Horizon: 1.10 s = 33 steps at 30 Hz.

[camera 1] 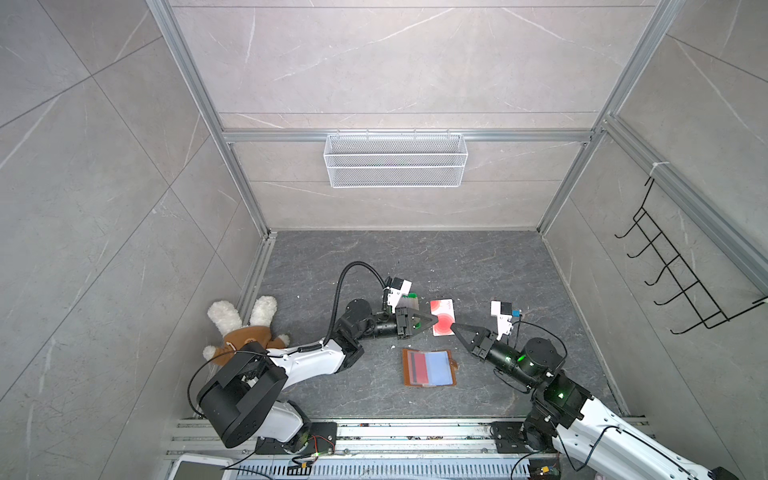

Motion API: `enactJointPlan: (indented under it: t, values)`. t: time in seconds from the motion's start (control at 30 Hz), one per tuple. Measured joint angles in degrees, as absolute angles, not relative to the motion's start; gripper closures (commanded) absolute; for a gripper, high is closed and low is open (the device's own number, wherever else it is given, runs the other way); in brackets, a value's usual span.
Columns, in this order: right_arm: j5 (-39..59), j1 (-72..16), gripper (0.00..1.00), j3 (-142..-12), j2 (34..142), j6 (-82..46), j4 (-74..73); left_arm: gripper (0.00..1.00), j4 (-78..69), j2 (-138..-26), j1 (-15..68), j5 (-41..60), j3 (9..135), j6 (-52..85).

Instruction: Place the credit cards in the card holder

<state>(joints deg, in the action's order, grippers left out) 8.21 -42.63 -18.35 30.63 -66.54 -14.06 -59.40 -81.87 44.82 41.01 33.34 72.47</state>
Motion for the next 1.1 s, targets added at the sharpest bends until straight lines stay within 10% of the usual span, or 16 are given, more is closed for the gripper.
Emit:
enactJointPlan:
  t: [0.3, 0.7, 1.1]
  values:
    - [7.9, -42.6, 1.00, -18.2, 31.8, -67.1, -15.6, 0.91, -59.9, -82.7, 45.1, 40.8, 33.5, 72.6]
    - [6.3, -42.6, 0.67, -18.3, 30.6, -65.7, -9.0, 1.00, -49.8, -78.5, 45.0, 38.6, 33.5, 69.1]
    - [2.2, -45.5, 0.62, -25.5, 36.9, -59.5, 13.3, 1.00, -34.4, -69.7, 46.4, 31.7, 26.6, 64.7]
